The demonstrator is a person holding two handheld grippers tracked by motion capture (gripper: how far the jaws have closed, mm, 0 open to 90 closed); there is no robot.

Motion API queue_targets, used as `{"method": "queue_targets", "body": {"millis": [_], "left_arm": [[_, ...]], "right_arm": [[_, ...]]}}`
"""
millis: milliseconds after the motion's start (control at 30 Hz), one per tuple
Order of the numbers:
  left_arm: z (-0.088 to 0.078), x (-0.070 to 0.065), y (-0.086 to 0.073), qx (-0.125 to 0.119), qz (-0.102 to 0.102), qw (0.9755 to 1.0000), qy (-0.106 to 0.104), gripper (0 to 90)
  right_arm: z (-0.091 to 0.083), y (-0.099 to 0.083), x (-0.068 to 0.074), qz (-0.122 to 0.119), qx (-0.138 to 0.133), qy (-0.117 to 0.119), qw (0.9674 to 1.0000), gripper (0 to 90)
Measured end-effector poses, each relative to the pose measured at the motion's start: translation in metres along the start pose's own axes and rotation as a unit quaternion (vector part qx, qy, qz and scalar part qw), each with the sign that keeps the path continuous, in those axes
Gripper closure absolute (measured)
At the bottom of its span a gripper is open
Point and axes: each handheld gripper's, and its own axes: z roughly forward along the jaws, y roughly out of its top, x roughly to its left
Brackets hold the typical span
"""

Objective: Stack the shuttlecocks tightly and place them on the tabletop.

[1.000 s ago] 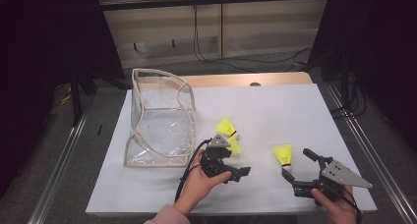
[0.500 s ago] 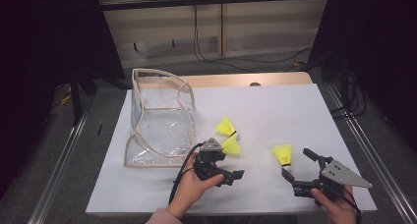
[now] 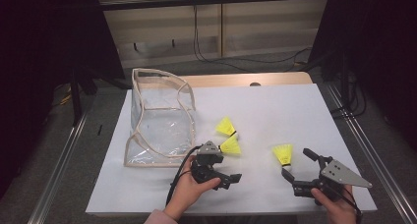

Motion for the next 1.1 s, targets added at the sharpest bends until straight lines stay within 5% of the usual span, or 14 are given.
{"method": "queue_targets", "body": {"millis": [33,233,1100], "left_arm": [[-0.002,-0.001,0.000,0.008,0.010,0.9997,0.021,6.9],[-0.006,-0.003,-0.003,0.010,-0.011,0.9995,0.029,6.8],[-0.016,-0.001,-0.011,0.014,0.012,0.9998,0.010,5.4]], "right_arm": [[0.000,0.000,0.000,0.000,0.000,0.000,1.0000,2.7],[0.000,0.000,0.000,-0.001,0.000,-0.002,1.0000,2.7],[0.000,0.000,0.000,-0.001,-0.002,0.000,1.0000,2.7]]}}
